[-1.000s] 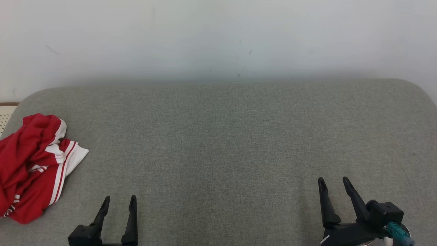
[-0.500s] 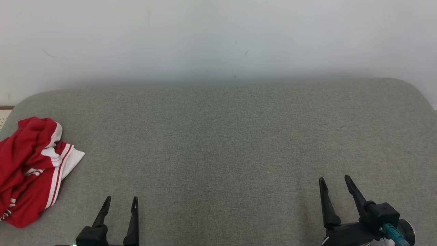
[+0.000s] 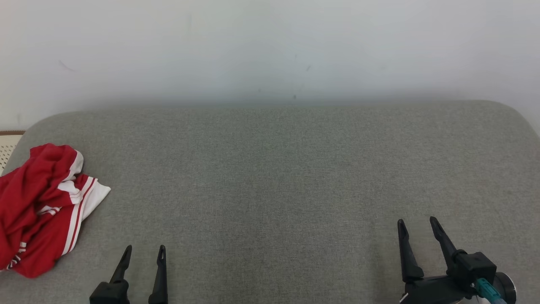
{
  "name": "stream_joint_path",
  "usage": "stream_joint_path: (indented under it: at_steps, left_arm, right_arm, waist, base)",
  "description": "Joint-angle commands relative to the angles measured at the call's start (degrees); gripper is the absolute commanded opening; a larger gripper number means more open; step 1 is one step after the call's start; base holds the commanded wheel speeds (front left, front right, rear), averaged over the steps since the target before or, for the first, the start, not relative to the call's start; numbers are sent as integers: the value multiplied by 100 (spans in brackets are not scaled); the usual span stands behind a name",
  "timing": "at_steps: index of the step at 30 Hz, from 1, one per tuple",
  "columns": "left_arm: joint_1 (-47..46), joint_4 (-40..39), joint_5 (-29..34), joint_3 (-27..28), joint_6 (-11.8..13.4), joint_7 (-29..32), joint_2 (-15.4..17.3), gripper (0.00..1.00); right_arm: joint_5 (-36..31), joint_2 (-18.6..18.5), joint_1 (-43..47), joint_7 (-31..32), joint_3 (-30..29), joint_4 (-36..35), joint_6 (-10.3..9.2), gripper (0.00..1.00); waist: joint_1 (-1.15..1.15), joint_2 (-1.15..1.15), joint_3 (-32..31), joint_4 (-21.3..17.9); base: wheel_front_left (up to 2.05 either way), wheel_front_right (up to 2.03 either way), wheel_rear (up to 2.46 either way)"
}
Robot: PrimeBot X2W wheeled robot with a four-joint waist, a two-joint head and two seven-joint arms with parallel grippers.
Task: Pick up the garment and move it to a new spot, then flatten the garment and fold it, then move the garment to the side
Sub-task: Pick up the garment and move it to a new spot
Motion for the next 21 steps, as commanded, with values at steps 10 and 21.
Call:
stream_joint_path:
  at_steps: [10, 21]
  left_arm:
    - [117, 39, -50, 127, -10, -26, -6, 100]
    - [249, -6, -137, 409, -15, -26, -27, 100]
  right_arm:
    - [87, -33, -17, -5, 273, -57, 2, 100]
    - [187, -35, -152, -5, 554, 53, 2, 100]
  waist:
    - [0, 0, 68, 521]
    - [0, 0, 174, 1782]
  base:
    - [0, 0, 0]
    - [0, 0, 0]
